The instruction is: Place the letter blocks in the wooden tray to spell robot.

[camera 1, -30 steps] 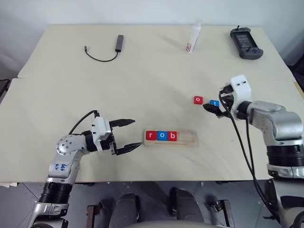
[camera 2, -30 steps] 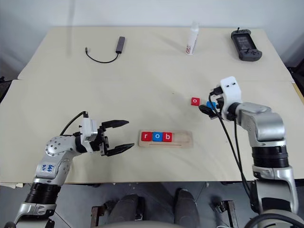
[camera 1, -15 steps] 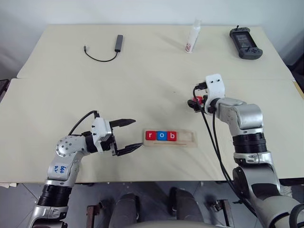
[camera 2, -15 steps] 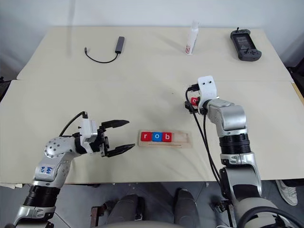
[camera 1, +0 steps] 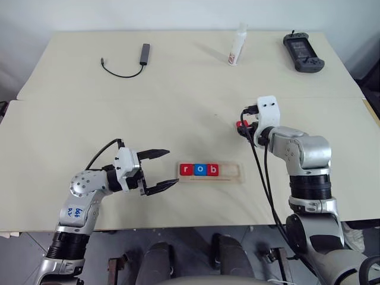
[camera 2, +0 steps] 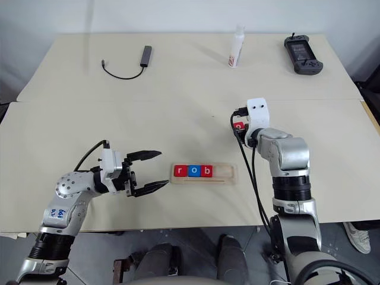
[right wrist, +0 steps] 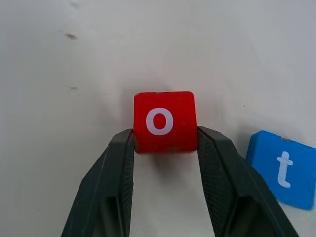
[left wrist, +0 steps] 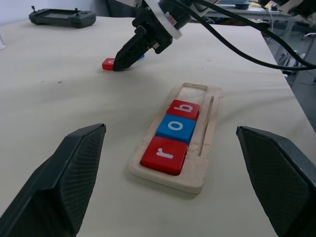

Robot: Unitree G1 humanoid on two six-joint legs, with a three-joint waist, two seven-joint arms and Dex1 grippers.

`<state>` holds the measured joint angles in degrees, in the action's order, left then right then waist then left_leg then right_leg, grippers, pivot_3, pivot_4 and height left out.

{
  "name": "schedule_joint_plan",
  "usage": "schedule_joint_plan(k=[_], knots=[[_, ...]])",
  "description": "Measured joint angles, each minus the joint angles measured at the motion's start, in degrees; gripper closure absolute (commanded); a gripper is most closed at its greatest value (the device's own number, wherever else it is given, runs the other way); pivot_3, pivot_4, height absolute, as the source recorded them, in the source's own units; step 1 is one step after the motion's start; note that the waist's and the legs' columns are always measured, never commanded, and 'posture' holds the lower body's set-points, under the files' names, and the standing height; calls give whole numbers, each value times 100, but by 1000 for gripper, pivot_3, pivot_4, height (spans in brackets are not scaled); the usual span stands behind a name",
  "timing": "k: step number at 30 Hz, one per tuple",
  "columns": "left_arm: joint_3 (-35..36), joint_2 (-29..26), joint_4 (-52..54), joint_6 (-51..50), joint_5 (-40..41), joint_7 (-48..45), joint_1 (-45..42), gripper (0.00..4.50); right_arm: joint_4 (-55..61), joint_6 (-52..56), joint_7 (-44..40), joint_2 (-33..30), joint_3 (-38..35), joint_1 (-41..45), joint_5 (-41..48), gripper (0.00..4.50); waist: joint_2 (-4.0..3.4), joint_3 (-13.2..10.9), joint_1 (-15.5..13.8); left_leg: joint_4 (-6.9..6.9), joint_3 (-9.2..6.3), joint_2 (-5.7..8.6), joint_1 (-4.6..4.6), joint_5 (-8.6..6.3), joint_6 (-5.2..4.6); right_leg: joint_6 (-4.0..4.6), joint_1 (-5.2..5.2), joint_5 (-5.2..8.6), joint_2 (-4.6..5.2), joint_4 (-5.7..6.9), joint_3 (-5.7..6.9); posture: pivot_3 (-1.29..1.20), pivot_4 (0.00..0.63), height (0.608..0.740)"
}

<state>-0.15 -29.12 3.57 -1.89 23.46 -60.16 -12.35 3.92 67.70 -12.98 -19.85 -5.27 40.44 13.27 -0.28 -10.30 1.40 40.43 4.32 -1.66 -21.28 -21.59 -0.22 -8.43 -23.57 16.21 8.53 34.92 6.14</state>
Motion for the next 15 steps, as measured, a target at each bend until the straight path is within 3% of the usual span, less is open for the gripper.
schedule_joint_plan(k=[5, 9, 15], knots=[[-127, 125, -192, 2, 12, -242, -286, 0, 1688, 1091, -90, -393, -420, -667, 292, 3043, 0, 0, -18, -9, 0, 1, 2, 0, 0, 0, 1, 0, 0, -8, 2, 0, 150, 740], [-234, 210, -459, -1, 14, -444, -512, 0, 3087, 2149, -119, -664, -1032, -1774, 394, 3043, 1, 0, -90, -21, 1, 2, 3, 0, 0, 0, 0, 0, -1, -14, 1, 0, 150, 740], [-328, 283, -875, 12, 16, -783, -874, 0, 4207, 2451, 7, -115, -1538, -2987, 495, 3043, 2, 1, -121, -22, 11, 2, 13, 0, 0, 0, 1, 0, -3, -13, -8, 0, 150, 740]])
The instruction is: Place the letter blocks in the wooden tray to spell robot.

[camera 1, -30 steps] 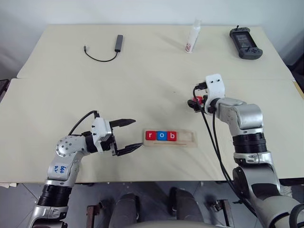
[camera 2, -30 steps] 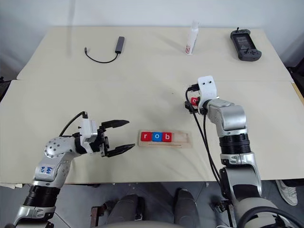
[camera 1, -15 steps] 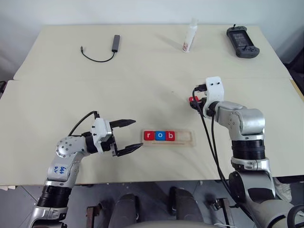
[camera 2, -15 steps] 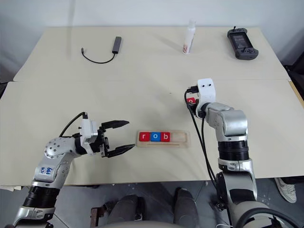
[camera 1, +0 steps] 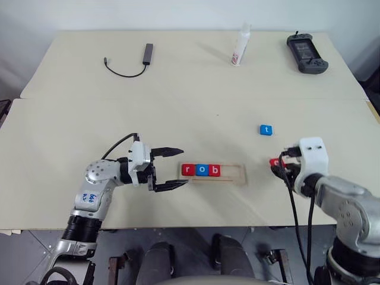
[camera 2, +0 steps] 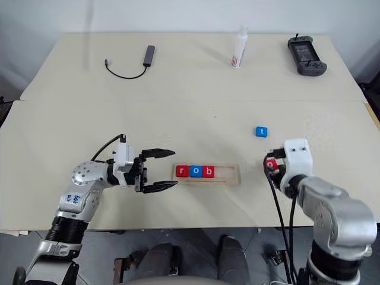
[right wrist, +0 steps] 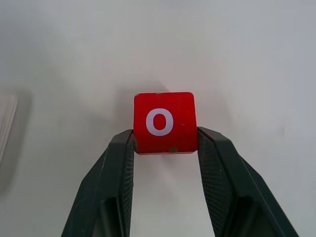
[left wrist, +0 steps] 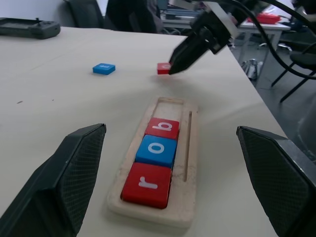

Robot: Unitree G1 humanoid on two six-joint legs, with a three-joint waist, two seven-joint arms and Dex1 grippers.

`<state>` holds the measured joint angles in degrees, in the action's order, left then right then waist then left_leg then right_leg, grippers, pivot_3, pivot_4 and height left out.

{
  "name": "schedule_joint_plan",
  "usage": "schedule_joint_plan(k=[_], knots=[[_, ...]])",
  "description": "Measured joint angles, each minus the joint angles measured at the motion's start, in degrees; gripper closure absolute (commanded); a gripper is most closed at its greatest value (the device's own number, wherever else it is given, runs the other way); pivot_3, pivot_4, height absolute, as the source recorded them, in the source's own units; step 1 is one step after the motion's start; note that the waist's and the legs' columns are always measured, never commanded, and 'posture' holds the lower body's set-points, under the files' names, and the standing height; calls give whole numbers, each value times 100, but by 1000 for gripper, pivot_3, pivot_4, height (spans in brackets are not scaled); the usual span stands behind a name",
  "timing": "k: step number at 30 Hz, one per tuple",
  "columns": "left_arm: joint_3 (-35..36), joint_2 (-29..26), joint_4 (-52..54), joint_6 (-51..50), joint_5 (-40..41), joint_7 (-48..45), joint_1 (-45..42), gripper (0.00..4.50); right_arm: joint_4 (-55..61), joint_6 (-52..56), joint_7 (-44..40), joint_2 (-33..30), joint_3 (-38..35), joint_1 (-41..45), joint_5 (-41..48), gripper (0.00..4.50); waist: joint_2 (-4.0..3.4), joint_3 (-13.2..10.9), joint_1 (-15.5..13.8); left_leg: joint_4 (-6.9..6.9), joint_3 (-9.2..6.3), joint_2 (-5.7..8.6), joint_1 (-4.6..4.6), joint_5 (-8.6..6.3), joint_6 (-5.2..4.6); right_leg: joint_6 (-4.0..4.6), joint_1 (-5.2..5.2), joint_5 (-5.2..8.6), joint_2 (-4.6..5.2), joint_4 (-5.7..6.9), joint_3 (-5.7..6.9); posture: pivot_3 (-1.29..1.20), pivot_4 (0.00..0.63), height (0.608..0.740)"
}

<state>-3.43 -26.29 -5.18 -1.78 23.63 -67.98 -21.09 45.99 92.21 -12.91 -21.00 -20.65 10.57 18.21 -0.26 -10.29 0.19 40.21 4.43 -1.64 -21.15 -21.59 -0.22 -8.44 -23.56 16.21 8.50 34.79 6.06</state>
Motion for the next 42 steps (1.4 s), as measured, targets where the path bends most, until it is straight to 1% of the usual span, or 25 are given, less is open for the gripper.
schedule_joint_plan(k=[2, 5, 6, 7, 8, 10, 12, 14, 15, 16, 18, 20, 23, 26, 29, 32, 33, 37, 42], knots=[[2, 3, -70, 23, -1, -71, -72, 0, 125, 0, 94, 274, -4, -120, -3, 2299, 0, 0, 13, 0, 2, 0, 1, 0, 0, 0, -1, 0, 0, 2, -4, 0, 150, 740], [2, 13, -187, 112, -2, -163, -94, 0, 161, 0, 98, 360, -5, -142, 36, 1304, -1, 0, 2, -1, -1, 1, 1, 0, 0, 0, 0, 0, 0, 1, -3, 0, 150, 740], [3, 16, -228, 121, -4, -170, -94, 0, 156, 0, 24, 262, -4, -149, 88, 945, 0, 0, 1, 0, -2, 1, -1, 0, 0, 0, 0, 0, 0, 0, -2, 0, 150, 740], [3, 18, -242, 126, -6, -175, -91, 0, 152, 0, -68, 86, -4, -153, 143, 708, 0, 0, -9, 0, -4, 3, -4, 0, -1, 0, 0, 0, 1, -3, -2, 0, 150, 740], [6, 20, -242, 136, -8, -176, -91, 0, 110, -69, -254, -197, 16, -170, 204, 363, 0, 0, -22, 1, -6, 3, -4, -1, -2, 0, 2, 0, 1, -3, 0, 0, 150, 740], [31, -9, -241, 184, -11, -170, -59, 0, -214, -619, -949, -1408, 87, -346, 368, 363, -3, -2, -38, -1, -6, 13, -4, -5, -13, -4, 7, -2, 8, -17, -2, 0, 150, 740], [57, -25, -240, 207, -13, -155, -30, 0, -607, -1596, -1704, -2401, 170, -615, 374, 363, 2, 1, -23, -8, -5, 12, -2, -7, -15, -5, 9, -2, 7, -25, 0, 0, 150, 740], [70, -38, -235, 226, -13, -147, 30, 0, -996, -2564, -2368, -2944, 294, -843, 301, 363, 9, 2, -19, -14, -6, 7, 1, -6, -14, -5, 11, -2, 2, -29, 6, 0, 150, 740], [69, -38, -217, 227, -14, -127, 71, 0, -1319, -3502, -2864, -3334, 533, -1022, 166, 363, 8, 2, -8, -15, 1, 9, 2, -6, -14, -6, 10, -3, 3, -31, 1, 0, 150, 740], [76, -50, -197, 228, -14, -100, 118, 0, -1603, -4244, -3257, -3582, 701, -1152, 12, 363, 9, 2, 0, -17, 2, 7, 6, -6, -14, -7, 12, -3, 2, -33, 1, 0, 150, 740], [138, -83, -85, 223, -14, -1, 268, 0, -2485, -5693, -4049, -3827, 1141, -919, -245, 363, 21, -4, 37, -12, 10, 6, 8, -6, -14, -14, 13, -7, 2, -36, -1, 0, 150, 740], [168, -97, 159, 208, -15, 116, 419, 0, -3545, -6751, -4684, -3834, 1550, -344, -424, 363, 27, -8, 67, 0, 11, 6, 7, -4, -18, -22, 21, -12, 5, -40, -2, 0, 150, 740], [236, -164, 457, 145, -11, 238, 574, 0, -4649, -7743, -5309, -3766, 1970, 313, -617, 363, 26, -8, 40, 2, 5, 1, 7, -1, -15, -21, 20, -12, 4, -35, 2, 0, 150, 740], [268, -206, 655, 44, -9, 336, 705, 0, -5439, -8256, -5675, -3630, 2373, 855, -824, 958, 25, -7, 0, 5, 6, 2, 3, -1, -14, -20, 20, -12, 4, -36, 4, 0, 150, 740], [301, -290, 823, -36, -6, 415, 813, 0, -5962, -8639, -6068, -3615, 2647, 1259, -938, 1924, 25, -7, -22, 11, 1, 2, 3, -1, -14, -20, 25, -12, 4, -37, 8, 0, 150, 740], [338, -319, 946, -90, -4, 473, 834, 0, -6233, -8714, -6340, -3540, 2719, 1438, -926, 2978, 25, -7, -23, 21, -3, 1, 4, -1, -14, -19, 31, -13, 4, -35, 10, 0, 150, 740], [345, -327, 962, -115, -4, 489, 835, 0, -6284, -8721, -6381, -3526, 2737, 1491, -933, 3059, 25, -7, -17, 24, -2, 1, 4, -1, -14, -19, 31, -13, 4, -34, 10, 0, 150, 740], [349, -344, 1067, -158, -3, 575, 858, 0, -6256, -8602, -6505, -3510, 2764, 1617, -924, 3057, 24, -7, -16, 27, -3, 0, 2, -1, -14, -19, 30, -13, 4, -29, 10, 0, 150, 740], [350, -352, 1150, -193, 2, 641, 903, 0, -5042, -7617, -6553, -3382, 2759, 1860, -543, 3057, 22, -7, -14, 27, -7, -4, 1, 0, -11, -17, 25, -12, 3, -23, 11, 0, 150, 740]])
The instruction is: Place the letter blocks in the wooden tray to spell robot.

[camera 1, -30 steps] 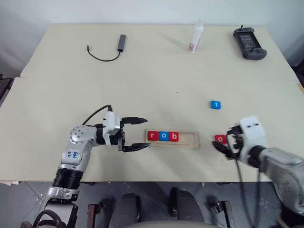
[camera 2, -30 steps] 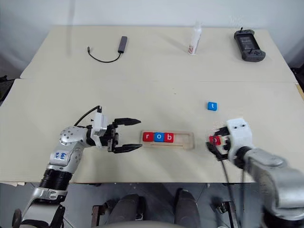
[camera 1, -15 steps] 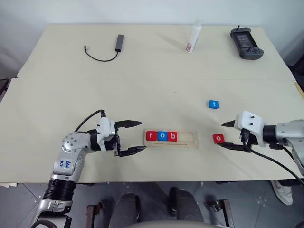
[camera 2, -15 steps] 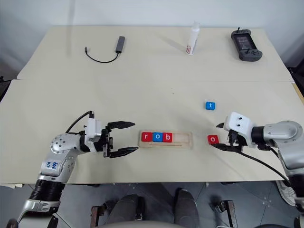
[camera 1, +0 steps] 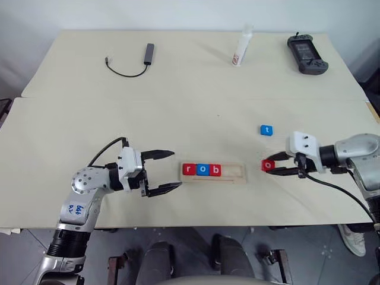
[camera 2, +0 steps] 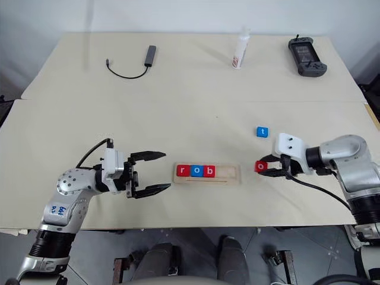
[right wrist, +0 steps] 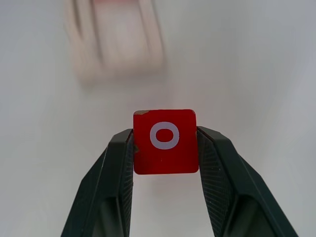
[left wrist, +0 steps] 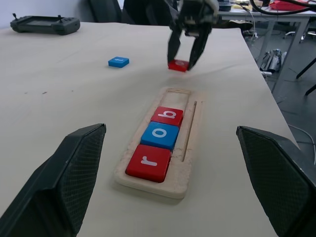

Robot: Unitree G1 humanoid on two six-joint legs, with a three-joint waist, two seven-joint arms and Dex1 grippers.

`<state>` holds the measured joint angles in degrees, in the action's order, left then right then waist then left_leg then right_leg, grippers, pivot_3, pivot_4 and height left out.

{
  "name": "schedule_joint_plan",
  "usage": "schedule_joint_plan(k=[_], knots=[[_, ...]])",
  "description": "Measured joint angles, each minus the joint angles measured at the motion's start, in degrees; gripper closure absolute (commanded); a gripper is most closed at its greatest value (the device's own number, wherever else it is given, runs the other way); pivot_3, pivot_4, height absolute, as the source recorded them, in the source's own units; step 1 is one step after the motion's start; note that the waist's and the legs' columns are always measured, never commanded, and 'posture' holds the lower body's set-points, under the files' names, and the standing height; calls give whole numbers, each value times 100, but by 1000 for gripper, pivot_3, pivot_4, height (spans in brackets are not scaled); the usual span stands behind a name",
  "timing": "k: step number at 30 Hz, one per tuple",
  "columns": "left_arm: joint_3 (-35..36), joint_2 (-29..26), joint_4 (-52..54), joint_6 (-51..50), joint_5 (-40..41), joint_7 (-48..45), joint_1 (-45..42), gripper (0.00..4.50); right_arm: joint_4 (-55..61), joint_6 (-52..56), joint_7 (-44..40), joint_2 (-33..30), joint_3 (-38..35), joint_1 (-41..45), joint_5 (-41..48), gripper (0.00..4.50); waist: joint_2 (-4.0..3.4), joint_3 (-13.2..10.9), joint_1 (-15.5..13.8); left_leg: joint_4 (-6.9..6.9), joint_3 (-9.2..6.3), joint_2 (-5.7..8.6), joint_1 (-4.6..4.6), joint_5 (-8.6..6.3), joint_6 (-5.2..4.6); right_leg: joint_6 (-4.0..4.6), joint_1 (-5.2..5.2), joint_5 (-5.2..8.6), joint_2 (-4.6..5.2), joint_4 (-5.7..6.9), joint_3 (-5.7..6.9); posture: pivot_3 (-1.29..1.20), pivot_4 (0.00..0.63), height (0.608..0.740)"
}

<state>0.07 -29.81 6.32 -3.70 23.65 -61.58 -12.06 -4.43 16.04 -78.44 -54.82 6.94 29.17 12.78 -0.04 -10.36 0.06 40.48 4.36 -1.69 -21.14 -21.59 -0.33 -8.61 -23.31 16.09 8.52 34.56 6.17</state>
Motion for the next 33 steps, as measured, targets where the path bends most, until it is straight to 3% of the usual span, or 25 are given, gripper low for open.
schedule_joint_plan(k=[6, 14, 15, 21, 26, 28, 33], knots=[[-14, 30, 8, -3, 6, 31, 63, 0, 1018, 1156, 388, 460, 631, 301, -130, 3057, 0, 0, -20, 8, -7, 4, -8, -1, 1, 2, 0, -1, 2, 1, 2, 0, 150, 740], [-15, 41, 40, -52, 7, 82, 108, 0, 1084, 1283, 760, 790, 1064, 379, -495, 3057, 0, 0, -1, 9, -6, 4, -10, -1, 1, 2, -3, -1, 1, 3, 4, 0, 150, 740], [-15, 41, 57, -59, 7, 90, 122, 0, 1084, 1298, 785, 817, 1067, 379, -501, 2299, 0, 0, 0, 9, -6, 4, -10, -1, 1, 2, -3, -1, 2, 3, 4, 0, 150, 740], [-15, 40, 196, -84, 9, 128, 161, 0, 1179, 1535, 784, 838, 1006, 394, -329, 295, 0, 0, -4, 9, -6, 4, -10, -1, 1, 2, -3, -1, 2, 5, 4, 0, 150, 740], [-15, 40, 197, -104, 13, 145, 191, 0, 1452, 1709, 712, 632, 636, 339, -51, 295, 0, 0, -21, 10, -7, 5, -11, -1, 1, 2, -3, -1, 2, 5, 4, 0, 150, 740], [-7, 38, 197, -104, 14, 145, 220, 0, 1443, 1712, 715, 538, 573, 293, -52, 681, 0, 0, -17, 10, -6, 5, -10, -1, 0, 2, -3, -1, 2, 5, 3, 0, 150, 740], [-11, 42, 178, -46, 14, 94, 221, 0, 1255, 1607, 844, 412, 534, -119, -152, 2221, 0, 0, -5, 10, -3, 4, -10, -1, 0, 2, -4, -1, 2, 6, 2, 0, 150, 740]])
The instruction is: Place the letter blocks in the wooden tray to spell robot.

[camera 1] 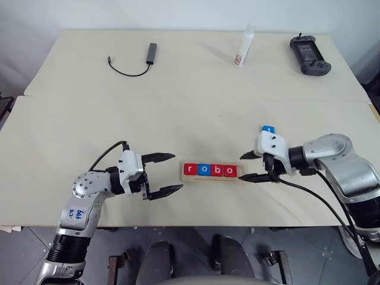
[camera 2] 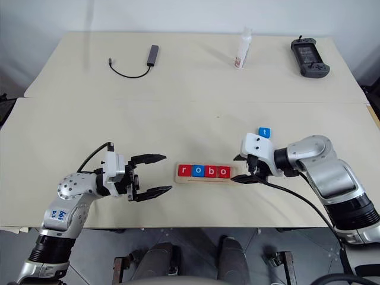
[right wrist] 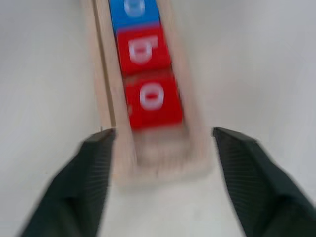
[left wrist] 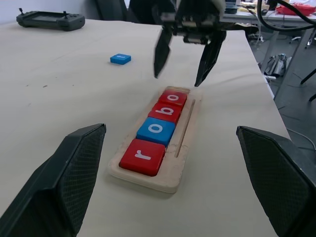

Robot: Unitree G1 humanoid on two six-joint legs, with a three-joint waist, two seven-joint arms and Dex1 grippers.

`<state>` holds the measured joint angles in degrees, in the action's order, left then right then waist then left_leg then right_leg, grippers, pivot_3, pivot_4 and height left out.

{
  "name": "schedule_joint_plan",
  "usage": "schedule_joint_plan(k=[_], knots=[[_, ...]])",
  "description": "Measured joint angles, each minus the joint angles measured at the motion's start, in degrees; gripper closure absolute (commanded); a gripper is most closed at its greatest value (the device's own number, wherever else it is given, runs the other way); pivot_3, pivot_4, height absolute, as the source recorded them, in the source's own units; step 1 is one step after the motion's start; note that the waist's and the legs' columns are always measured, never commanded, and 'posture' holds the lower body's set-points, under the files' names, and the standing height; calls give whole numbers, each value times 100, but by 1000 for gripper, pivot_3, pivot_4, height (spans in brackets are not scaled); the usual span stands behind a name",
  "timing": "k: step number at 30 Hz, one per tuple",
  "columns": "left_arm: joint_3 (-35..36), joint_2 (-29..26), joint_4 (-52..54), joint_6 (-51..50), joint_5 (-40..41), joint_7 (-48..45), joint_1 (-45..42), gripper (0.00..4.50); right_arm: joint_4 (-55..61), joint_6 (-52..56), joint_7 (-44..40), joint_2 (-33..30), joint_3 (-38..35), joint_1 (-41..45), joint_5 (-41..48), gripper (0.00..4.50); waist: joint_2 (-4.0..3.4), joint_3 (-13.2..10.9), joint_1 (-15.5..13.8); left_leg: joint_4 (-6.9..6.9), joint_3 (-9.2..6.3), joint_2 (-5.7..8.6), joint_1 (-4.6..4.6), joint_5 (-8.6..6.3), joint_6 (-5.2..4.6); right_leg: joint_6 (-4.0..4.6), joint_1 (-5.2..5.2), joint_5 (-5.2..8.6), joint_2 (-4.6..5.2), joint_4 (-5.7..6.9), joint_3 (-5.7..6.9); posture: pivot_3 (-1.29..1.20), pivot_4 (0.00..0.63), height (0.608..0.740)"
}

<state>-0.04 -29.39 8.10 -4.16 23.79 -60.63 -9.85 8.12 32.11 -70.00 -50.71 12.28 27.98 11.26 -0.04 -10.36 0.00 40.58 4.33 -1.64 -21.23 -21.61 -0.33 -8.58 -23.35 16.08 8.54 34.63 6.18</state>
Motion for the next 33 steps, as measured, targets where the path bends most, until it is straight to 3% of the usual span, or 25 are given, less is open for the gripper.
schedule_joint_plan(k=[6, 16, 23, 26, 29, 33], knots=[[0, 3, -41, 70, 0, -37, -1, 0, -12, -92, 48, 30, 99, -2, -66, 4435, 0, 0, 4, 0, 0, -1, 1, 0, 0, 0, 0, 0, 0, 1, 0, 0, 150, 740], [4, 3, -207, 182, 0, -73, 0, 0, -124, -122, 210, 375, 325, 206, -225, 4477, 0, 0, -1, 1, -1, 0, 0, 0, 0, 0, 0, 0, 0, 1, 0, 0, 150, 740], [2, 6, -235, 240, 0, -89, -4, 0, 38, -76, 232, 233, 138, 34, -163, 4477, 0, 0, -30, 1, -2, 0, -1, 0, 0, 0, 0, 0, 0, 1, 1, 0, 150, 740], [10, -1, -258, 259, -1, -114, 10, 0, 180, -44, 410, -2, -581, -507, 24, 3858, 0, 0, -79, 1, 0, 1, -3, -1, -1, 0, 0, 0, 0, -2, 1, 0, 150, 740], [17, -7, -288, 308, 0, -156, 29, 0, 505, 14, 631, -56, -1494, -1294, 294, 2928, 0, 0, -132, -2, 1, 0, 0, -1, -1, 0, 0, 0, -1, -2, 1, 0, 150, 740], [40, -16, -465, 358, 1, -212, 35, 0, 791, -405, 1192, 402, -2738, -2519, 500, 1531, 1, 0, -159, 0, 4, 2, 2, -1, -1, 0, 3, 0, 0, -1, -2, 0, 150, 740]])
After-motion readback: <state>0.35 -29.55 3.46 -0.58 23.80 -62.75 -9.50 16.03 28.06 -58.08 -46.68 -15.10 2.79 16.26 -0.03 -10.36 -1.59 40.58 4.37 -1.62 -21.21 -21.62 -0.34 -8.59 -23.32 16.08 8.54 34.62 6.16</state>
